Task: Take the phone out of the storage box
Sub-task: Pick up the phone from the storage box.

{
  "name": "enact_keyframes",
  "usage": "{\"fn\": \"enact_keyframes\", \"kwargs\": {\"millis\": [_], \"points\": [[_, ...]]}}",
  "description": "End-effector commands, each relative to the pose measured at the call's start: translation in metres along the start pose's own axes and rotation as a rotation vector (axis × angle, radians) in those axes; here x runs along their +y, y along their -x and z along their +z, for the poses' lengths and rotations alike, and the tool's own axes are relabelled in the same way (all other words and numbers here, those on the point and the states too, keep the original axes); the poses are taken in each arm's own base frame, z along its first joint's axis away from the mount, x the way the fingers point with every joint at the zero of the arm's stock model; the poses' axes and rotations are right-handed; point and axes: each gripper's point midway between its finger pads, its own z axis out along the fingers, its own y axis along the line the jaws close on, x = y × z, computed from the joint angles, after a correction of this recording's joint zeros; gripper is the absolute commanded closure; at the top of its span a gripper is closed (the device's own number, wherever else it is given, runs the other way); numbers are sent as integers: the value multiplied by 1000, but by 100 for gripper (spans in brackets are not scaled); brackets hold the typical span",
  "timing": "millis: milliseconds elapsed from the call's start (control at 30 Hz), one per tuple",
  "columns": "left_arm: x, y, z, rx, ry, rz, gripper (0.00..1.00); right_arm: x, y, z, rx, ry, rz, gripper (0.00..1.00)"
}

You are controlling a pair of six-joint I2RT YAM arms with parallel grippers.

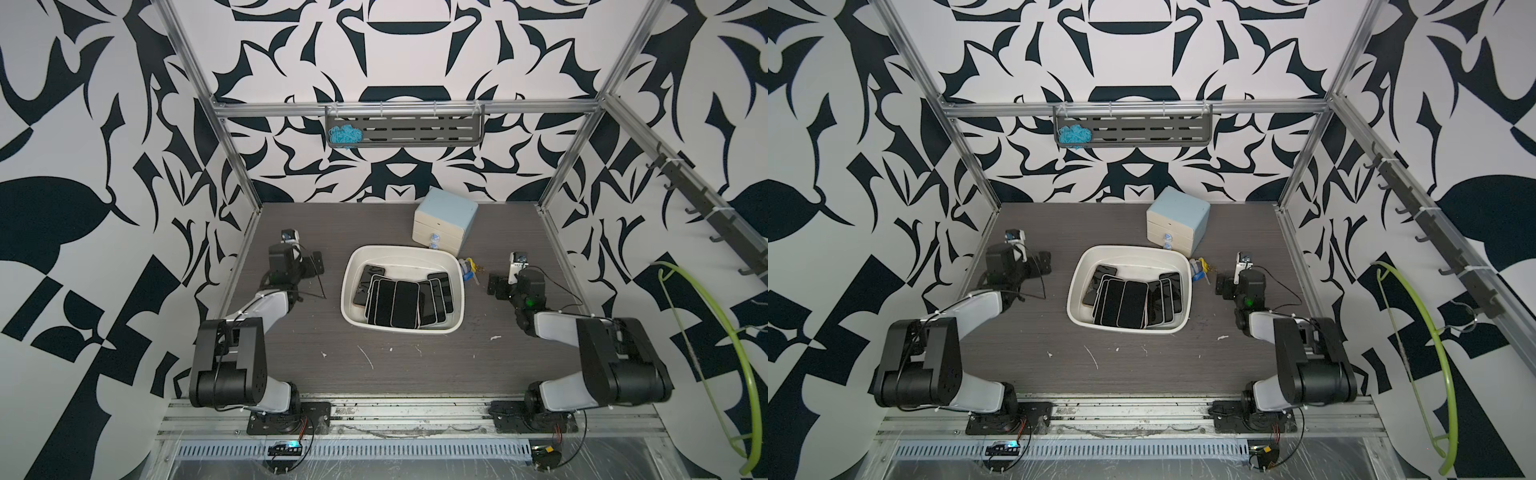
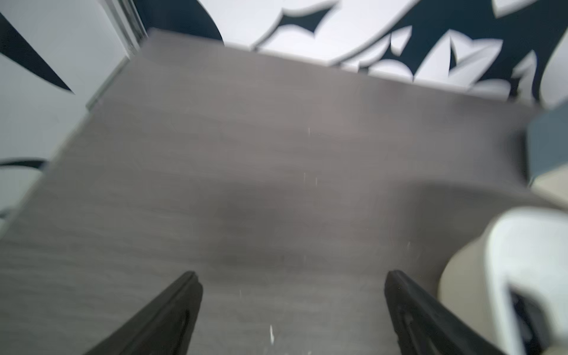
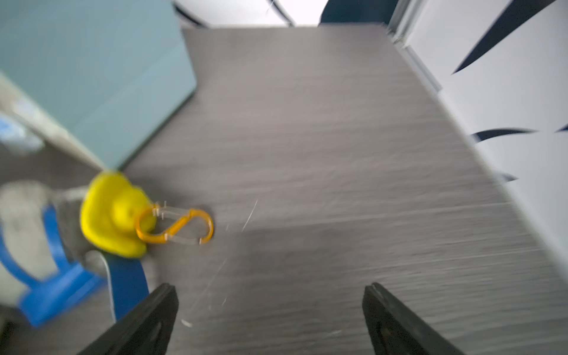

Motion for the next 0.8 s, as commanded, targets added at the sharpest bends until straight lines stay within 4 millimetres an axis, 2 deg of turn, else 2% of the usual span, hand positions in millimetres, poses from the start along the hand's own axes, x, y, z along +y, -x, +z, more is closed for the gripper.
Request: {"fn": "enact_keyframes", "kwargs": {"millis": [0, 33, 67, 167, 200, 267, 367, 400, 433, 467, 500, 533, 567, 600, 667, 767], "points": [[11, -11, -38, 271, 134, -185, 0, -19, 66, -32, -6, -118, 181, 0], [9, -5, -47, 287, 137, -217, 0, -13, 74, -39, 29, -90, 218, 0], [3, 3, -56, 287, 119, -260, 0, 1, 82, -46, 75, -17, 237, 3], [-25, 26, -82, 242, -23, -323, 0, 37, 97, -69, 201, 174, 304, 18], [-34, 39, -99, 194, -72, -337, 0, 46, 103, -75, 234, 205, 333, 20], [-50, 48, -116, 171, -162, -342, 0, 63, 109, -84, 307, 264, 345, 20], [-67, 49, -134, 172, -267, -318, 2, 91, 105, -94, 452, 294, 257, 21], [-71, 46, -138, 182, -289, -313, 7, 99, 103, -97, 478, 288, 206, 23], [-74, 42, -140, 192, -307, -312, 19, 105, 103, -100, 489, 285, 168, 32], [-76, 39, -143, 204, -324, -313, 36, 113, 102, -102, 501, 297, 140, 40], [-77, 36, -146, 215, -325, -317, 63, 120, 100, -104, 512, 308, 134, 45], [-78, 34, -150, 222, -329, -320, 77, 125, 98, -104, 522, 319, 147, 45], [-80, 30, -154, 233, -340, -323, 81, 132, 95, -106, 536, 345, 178, 45], [-80, 27, -157, 241, -342, -325, 78, 139, 90, -108, 560, 369, 203, 45], [-79, 16, -163, 263, -336, -330, 65, 148, 74, -112, 616, 370, 221, 45], [-75, -9, -166, 304, -318, -339, 58, 159, 43, -117, 721, 336, 205, 44]]}}
